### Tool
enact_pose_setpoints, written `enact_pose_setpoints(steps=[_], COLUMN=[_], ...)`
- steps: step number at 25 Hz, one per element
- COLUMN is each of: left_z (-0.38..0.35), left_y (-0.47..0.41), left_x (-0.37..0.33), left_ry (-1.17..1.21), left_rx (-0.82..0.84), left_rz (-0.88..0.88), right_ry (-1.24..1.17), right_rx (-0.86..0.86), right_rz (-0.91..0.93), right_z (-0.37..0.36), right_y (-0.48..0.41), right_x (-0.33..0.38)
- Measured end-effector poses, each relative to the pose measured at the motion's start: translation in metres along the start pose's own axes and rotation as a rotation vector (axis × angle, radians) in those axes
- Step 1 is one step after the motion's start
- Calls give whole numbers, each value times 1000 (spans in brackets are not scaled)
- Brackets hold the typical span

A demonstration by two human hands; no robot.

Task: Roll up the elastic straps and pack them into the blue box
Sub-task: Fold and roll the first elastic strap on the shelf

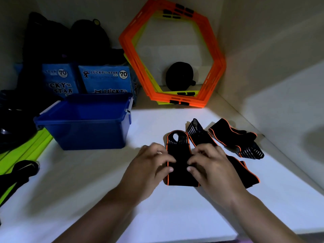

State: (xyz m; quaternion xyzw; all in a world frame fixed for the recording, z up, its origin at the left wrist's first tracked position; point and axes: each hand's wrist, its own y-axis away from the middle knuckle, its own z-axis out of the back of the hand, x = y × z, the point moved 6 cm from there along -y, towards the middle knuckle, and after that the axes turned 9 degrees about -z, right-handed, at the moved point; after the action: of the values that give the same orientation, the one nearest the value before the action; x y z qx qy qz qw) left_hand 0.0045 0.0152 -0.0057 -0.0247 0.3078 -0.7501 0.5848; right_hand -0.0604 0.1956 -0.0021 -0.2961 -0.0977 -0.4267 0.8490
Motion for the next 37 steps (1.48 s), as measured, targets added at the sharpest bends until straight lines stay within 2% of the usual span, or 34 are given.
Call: enact_pose_setpoints(steps=[2,4,6,9,11,14,17,19,21,25,27,29,34,37], left_z=[-7,-9,-9,-8,-5,-1,-2,-2,-2,-11,-12,-14,-19,-21], left_y=[4,9,11,10,11,13,7,1,-4,-19,-24,-24,-18,-17], left_x=[-5,-2,0,0,3,8,6,8,10,14,15,15,22,22], left_ry=[-44,61,113,140,260,474,572,524,423,72,-14,-2,396,521], left_rx=[144,230,235,198,135,37,14,-17,-30,123,167,183,175,237], left_rz=[-160,-133,-124,-92,7,174,200,231,281,344,396,432,579,650], right_ry=[-13,-89,-43,-23,-103,-294,-463,-521,-451,-205,-158,-134,-230,-333], right_rx=[100,290,366,311,241,228,302,306,262,92,96,141,288,375], right_rz=[90,80,133,175,159,7,-97,-140,-181,-260,-262,-284,-372,-434], right_z=[-3,-5,-6,-4,2,10,8,2,-5,-11,-15,-21,-25,-28], right_y=[0,3,6,5,3,3,-1,-9,-17,-25,-28,-30,-31,-33], right_x=[-4,-16,-21,-21,-20,-24,-21,-21,-25,-28,-26,-28,-33,-31])
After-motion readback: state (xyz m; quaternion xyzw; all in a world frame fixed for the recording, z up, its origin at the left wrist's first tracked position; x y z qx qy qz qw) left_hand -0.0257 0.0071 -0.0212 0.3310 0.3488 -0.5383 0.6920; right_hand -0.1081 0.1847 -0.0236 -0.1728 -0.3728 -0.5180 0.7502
